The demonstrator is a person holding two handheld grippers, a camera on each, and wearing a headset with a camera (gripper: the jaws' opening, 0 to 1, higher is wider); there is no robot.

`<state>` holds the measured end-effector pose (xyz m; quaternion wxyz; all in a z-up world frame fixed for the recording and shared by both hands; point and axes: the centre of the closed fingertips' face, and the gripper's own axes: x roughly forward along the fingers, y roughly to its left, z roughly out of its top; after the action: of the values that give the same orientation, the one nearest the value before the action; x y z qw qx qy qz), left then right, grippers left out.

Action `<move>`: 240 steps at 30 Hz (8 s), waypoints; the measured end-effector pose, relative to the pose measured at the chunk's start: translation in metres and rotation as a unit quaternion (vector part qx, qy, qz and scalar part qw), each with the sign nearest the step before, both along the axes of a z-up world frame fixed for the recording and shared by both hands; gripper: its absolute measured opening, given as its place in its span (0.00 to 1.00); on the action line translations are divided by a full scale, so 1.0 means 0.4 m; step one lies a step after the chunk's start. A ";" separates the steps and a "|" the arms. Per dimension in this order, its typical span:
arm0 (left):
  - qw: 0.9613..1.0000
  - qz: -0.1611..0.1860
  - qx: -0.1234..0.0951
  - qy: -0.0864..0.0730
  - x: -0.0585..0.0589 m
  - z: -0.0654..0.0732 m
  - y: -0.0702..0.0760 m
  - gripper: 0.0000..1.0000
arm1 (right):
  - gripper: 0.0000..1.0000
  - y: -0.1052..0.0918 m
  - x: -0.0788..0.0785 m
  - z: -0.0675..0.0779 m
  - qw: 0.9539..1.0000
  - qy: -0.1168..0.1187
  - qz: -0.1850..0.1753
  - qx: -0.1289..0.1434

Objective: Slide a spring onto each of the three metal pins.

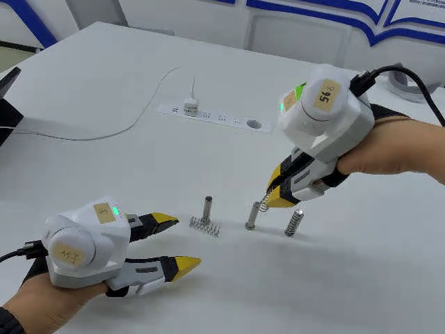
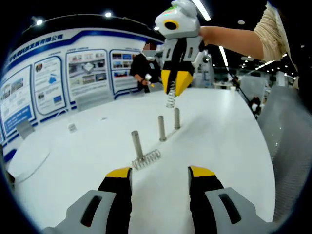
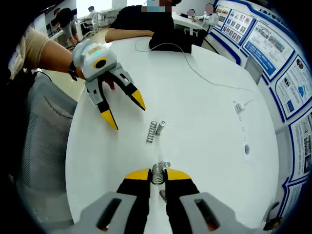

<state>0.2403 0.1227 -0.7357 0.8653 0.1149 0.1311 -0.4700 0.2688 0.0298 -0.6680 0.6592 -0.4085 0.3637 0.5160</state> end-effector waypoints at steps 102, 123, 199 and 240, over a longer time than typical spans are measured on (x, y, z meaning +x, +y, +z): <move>1.000 0.006 0.008 0.018 0.000 -0.026 0.014 0.48 | 0.22 0.058 0.056 -0.146 0.999 0.033 -0.025 -0.026; 1.000 0.008 0.007 0.019 0.003 -0.026 0.016 0.47 | 0.18 0.149 0.018 -0.198 0.997 0.070 -0.038 0.017; 0.999 -0.042 0.002 0.001 -0.055 0.019 -0.049 0.32 | 0.12 0.174 -0.125 -0.144 0.997 0.047 0.068 0.004; 0.998 -0.067 0.010 -0.004 -0.076 0.027 -0.078 0.12 | 0.11 0.149 -0.163 -0.124 0.989 0.034 0.135 -0.047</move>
<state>0.2099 0.0914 -0.7250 0.8310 0.1340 0.1244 -0.5254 0.2037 0.0894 -0.7176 0.5508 -0.4666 0.3515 0.5961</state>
